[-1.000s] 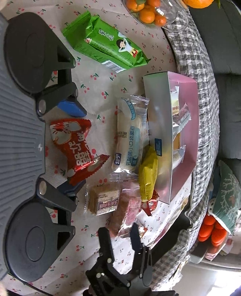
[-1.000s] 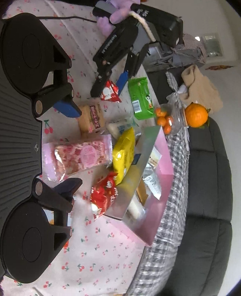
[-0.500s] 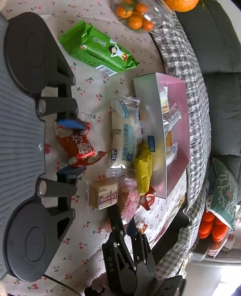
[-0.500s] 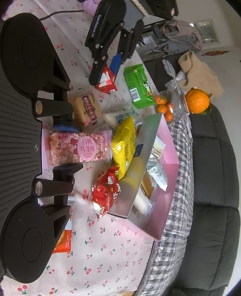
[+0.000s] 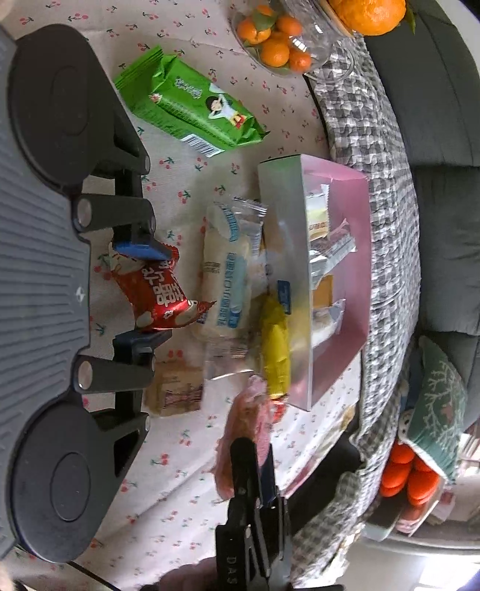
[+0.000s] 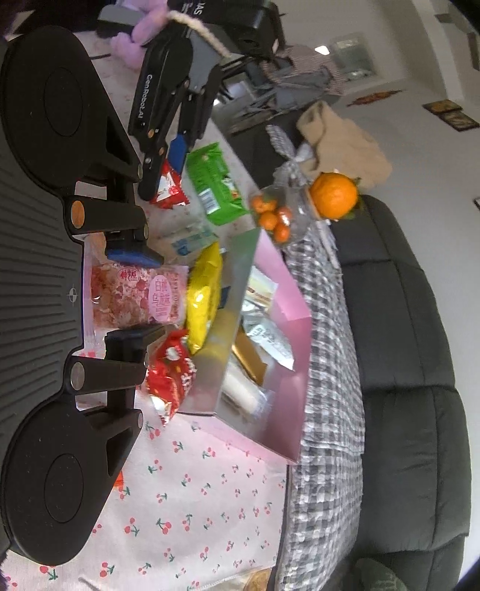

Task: Organize snacks
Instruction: 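Carry both packets into the pink box and open both tools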

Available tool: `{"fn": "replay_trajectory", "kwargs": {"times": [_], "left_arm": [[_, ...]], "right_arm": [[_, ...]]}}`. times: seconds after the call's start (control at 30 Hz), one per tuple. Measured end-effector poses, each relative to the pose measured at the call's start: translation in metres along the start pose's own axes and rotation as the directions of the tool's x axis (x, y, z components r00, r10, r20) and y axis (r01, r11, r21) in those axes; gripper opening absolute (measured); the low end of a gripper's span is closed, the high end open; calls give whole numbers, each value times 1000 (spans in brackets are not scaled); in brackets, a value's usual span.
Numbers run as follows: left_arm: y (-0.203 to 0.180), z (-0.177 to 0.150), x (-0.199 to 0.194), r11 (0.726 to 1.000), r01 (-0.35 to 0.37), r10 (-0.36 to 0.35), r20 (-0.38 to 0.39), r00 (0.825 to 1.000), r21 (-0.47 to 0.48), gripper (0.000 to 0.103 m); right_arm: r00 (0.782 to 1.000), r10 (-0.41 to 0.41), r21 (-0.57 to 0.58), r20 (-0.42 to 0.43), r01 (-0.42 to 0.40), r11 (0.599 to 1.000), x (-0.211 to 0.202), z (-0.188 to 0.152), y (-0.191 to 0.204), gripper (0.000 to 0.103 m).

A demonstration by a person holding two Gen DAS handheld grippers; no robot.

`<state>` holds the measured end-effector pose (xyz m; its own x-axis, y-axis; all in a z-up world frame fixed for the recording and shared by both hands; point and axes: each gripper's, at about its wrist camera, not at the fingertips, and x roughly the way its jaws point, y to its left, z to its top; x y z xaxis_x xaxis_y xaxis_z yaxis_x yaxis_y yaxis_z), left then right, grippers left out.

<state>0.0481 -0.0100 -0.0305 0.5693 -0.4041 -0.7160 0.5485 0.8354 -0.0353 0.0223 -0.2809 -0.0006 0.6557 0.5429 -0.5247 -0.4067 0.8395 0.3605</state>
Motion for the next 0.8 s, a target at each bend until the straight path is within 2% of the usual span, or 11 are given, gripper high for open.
{"fn": "replay_trajectory", "kwargs": {"times": [0.13,0.17,0.2,0.33,0.43,0.47,0.53,0.6,0.67,0.8], "left_arm": [[1,7,-4,1000,-3,4,18,1000,-28,34],[1,9,-5,999,-5,6,24,1000,-37,34],[2,12,-5,999,-8,9,31,999,-45,34],[2,27,-8,996,-6,11,58,998,-89,34],[0,38,-11,995,3,5,79,997,-103,34],[0,39,-11,995,5,3,83,997,-100,34],[-2,40,-11,995,7,1,83,997,-95,34],[-4,39,-9,996,10,-4,70,998,-92,34],[-3,36,-6,996,11,-6,52,999,-91,34],[1,33,-4,995,19,-16,30,999,-102,34]], "right_arm": [[1000,-21,23,14,21,1000,-3,10,2,31],[999,-27,29,18,27,999,-4,12,2,27],[999,-34,41,21,34,999,-5,15,0,10],[999,-37,123,31,33,992,-6,21,-14,11],[1000,-23,167,6,22,986,-2,18,-24,11],[1000,-8,169,4,7,986,-3,16,-26,19],[1000,19,164,6,-20,986,-5,12,-27,22],[1000,26,140,-6,-25,990,-6,9,-27,39],[1000,18,112,-19,-16,994,-7,3,-24,48],[999,28,57,-45,-25,998,-8,-7,-18,51]]}}
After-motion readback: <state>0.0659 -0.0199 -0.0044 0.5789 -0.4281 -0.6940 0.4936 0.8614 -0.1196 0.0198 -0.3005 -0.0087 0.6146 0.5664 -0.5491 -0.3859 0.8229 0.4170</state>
